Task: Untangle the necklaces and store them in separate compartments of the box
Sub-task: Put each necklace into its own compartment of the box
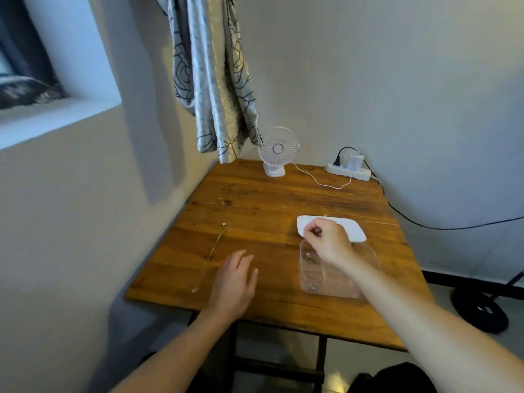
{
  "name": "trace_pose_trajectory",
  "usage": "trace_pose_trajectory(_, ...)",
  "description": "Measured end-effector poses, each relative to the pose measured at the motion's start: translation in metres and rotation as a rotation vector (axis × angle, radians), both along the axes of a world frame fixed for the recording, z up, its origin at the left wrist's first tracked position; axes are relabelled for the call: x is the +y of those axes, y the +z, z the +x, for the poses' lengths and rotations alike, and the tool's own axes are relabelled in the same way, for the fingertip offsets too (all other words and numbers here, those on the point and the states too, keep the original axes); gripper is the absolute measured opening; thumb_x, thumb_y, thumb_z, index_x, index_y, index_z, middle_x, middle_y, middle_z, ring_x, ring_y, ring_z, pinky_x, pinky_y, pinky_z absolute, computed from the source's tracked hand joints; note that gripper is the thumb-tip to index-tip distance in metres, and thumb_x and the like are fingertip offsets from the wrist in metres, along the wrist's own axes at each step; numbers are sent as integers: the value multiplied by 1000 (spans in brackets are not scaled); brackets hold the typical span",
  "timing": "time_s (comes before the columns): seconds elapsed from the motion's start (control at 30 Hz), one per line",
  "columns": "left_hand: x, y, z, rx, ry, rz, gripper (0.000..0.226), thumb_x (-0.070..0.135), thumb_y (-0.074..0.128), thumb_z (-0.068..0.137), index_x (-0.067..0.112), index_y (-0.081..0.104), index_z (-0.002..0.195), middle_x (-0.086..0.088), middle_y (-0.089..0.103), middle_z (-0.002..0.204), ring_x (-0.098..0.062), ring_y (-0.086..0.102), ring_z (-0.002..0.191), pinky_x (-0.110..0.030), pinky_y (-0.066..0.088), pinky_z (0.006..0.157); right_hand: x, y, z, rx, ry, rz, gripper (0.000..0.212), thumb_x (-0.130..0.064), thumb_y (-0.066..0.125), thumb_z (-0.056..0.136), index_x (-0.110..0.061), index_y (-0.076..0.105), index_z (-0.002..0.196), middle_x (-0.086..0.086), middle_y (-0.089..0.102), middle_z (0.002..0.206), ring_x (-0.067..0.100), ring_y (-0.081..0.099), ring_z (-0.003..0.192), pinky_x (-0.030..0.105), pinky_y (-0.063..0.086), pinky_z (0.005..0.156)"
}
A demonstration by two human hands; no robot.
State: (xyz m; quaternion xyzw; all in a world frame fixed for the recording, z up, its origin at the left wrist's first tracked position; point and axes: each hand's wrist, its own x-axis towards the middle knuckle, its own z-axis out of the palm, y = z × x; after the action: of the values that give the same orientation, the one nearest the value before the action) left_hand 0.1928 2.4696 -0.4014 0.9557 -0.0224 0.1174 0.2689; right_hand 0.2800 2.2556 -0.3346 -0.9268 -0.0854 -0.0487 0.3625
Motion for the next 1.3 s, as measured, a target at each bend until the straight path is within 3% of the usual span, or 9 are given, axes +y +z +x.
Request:
trace_pose_trajectory(0.17, 117, -25, -19, 18, 273, 147, 29, 20, 57, 88, 7, 61, 114, -15, 56, 118, -33, 55, 106, -44, 45, 90, 99, -24, -29, 139, 326, -137, 9, -27, 61, 92, -26, 67, 99, -6, 68, 99, 11, 64, 91, 28, 54, 78)
trace_pose_trajectory(0.27, 160, -38, -33, 154, 343, 241, 39, 28, 54, 91, 6, 56, 124, -21, 49, 134, -39, 48, 119, -48, 41, 96, 148, -42, -51, 170, 440, -225, 10, -29, 60, 93, -25, 66, 100, -5, 68, 100, 11, 64, 91, 29, 55, 80)
trace_pose_trajectory(0.43, 168, -52, -41, 146, 301, 287, 46, 34, 45, 96, 6, 49, 132, -22, 41, 143, -37, 35, 133, -46, 31, 108, 204, -65, -64, 109, 325, -433, 40, -61, 52, 87, -25, 65, 80, -2, 69, 83, 18, 67, 76, 38, 57, 72)
trace_pose_trajectory(0.57, 165, -50, -34, 115, 317, 294, 38, 30, 50, 93, 6, 56, 122, -21, 51, 132, -36, 45, 123, -45, 37, 101, 213, -71, -56, 155, 260, -498, 27, -49, 57, 89, -24, 65, 88, -2, 67, 88, 18, 66, 82, 34, 56, 75)
trace_pose_trajectory(0.7, 157, -34, -12, 58, 220, 235, 24, 26, 49, 90, 13, 59, 107, -8, 56, 114, -24, 49, 104, -38, 41, 89, 187, -71, -50, 281, 271, -502, 21, -47, 60, 88, -27, 67, 90, -6, 67, 88, 14, 65, 82, 32, 56, 76)
trace_pose_trajectory(0.9, 118, -8, 65, 124, -3, 136, 37, 23, 45, 96, 21, 46, 132, -2, 46, 129, -18, 47, 113, -36, 46, 94, 129, -67, -65, 221, 252, -478, 14, -43, 59, 90, -30, 65, 92, -10, 66, 90, 10, 64, 85, 24, 47, 70)
trace_pose_trajectory(1.07, 108, -7, 114, 232, -186, 421, 43, 13, 47, 94, 25, 45, 136, -6, 42, 137, -26, 45, 118, -39, 44, 95, 112, -66, -69, 167, 224, -435, 17, -47, 59, 89, -32, 63, 94, -12, 65, 92, 11, 64, 91, 27, 46, 73)
trace_pose_trajectory(1.23, 119, -8, 123, 84, -246, 596, 18, 17, 50, 94, 15, 60, 108, -3, 56, 112, -17, 50, 100, -28, 45, 75, 104, -67, -69, 173, 218, -459, 20, -44, 55, 92, -28, 64, 101, -5, 66, 104, 18, 63, 100, 35, 48, 81)
trace_pose_trajectory(1.3, 124, -9, 122, 33, -278, 663, 21, 14, 53, 90, 14, 57, 111, -4, 53, 116, -18, 49, 104, -29, 43, 80, 103, -66, -71, 166, 223, -500, 22, -42, 51, 94, -26, 62, 104, -2, 66, 106, 21, 62, 100, 36, 48, 81)
